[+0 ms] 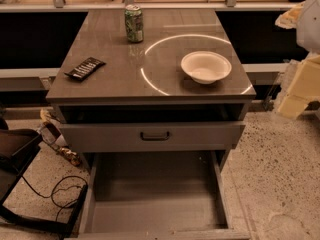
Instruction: Place green can into middle drawer
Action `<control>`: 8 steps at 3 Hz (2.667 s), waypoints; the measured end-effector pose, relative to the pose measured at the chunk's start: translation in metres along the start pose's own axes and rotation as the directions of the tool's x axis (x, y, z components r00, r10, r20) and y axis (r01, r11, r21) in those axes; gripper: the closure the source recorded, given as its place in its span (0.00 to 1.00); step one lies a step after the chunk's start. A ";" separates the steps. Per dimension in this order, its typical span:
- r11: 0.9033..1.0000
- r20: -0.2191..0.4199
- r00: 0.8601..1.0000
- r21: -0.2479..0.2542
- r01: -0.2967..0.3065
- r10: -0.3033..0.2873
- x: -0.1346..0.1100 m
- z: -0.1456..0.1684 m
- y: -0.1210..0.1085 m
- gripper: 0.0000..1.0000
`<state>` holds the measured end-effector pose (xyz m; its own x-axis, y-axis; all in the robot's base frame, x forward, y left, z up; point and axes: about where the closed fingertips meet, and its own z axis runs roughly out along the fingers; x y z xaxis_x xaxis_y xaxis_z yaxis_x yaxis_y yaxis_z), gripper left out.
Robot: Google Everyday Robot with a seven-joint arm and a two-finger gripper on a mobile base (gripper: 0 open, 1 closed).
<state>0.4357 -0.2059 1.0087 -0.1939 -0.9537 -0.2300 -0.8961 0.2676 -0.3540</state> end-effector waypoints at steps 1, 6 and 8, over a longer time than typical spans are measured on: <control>1.000 0.000 1.000 0.000 0.000 0.000 0.000 0.000 0.000 0.00; 0.846 0.726 0.649 0.181 -0.501 0.229 -0.045 0.076 -0.220 0.00; 0.836 0.755 0.608 0.153 -0.526 0.244 -0.063 0.085 -0.219 0.00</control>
Offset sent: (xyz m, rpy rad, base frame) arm 0.0843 -0.0160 -0.0002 0.1698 -0.2305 -0.0644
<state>0.6786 -0.1927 1.0235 -0.0353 -0.4106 -0.9111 -0.5862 0.7469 -0.3139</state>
